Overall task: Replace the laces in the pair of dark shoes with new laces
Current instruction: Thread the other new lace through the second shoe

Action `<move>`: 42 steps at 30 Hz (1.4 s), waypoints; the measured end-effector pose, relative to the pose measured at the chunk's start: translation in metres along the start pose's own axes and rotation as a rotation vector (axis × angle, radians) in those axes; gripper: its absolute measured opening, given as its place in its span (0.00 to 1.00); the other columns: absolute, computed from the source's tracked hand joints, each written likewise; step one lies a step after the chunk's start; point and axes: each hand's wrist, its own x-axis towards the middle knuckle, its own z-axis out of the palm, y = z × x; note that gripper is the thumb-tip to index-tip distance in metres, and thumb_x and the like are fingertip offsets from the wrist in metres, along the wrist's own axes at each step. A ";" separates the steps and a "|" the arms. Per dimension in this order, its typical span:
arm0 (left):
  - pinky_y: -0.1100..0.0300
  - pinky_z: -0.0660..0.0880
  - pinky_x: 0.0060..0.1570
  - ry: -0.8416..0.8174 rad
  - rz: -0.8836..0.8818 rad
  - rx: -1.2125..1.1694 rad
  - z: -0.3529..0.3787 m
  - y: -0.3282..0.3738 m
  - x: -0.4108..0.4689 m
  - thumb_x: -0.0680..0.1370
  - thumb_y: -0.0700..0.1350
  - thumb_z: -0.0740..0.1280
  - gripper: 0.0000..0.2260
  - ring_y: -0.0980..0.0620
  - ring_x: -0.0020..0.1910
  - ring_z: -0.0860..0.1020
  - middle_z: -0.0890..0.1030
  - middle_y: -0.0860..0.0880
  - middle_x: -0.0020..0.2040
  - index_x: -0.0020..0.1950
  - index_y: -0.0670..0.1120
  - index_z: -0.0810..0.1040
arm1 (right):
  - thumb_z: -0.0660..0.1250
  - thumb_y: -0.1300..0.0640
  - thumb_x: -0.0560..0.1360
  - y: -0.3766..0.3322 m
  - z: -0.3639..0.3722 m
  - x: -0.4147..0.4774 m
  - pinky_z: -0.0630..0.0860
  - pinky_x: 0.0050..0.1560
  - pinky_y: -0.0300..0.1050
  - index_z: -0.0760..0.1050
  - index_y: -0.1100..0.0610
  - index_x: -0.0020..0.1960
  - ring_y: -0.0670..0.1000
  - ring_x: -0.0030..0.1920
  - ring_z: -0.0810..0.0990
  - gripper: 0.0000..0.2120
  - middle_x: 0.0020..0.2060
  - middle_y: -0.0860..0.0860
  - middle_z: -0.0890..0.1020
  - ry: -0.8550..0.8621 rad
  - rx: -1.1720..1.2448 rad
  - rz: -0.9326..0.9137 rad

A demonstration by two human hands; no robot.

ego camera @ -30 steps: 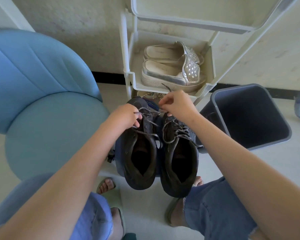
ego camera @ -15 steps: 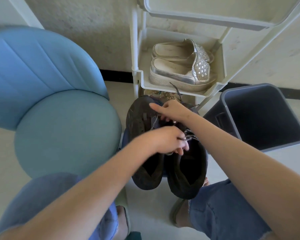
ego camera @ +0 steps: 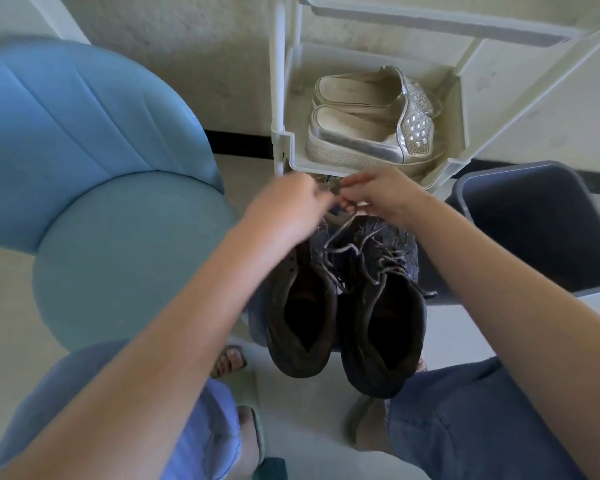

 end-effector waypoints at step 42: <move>0.50 0.74 0.57 -0.036 -0.246 0.014 0.042 -0.042 0.029 0.80 0.45 0.62 0.13 0.42 0.53 0.78 0.81 0.41 0.53 0.57 0.39 0.78 | 0.61 0.58 0.81 -0.005 0.008 0.000 0.61 0.20 0.35 0.77 0.59 0.58 0.45 0.18 0.66 0.10 0.28 0.53 0.80 0.003 -0.171 -0.143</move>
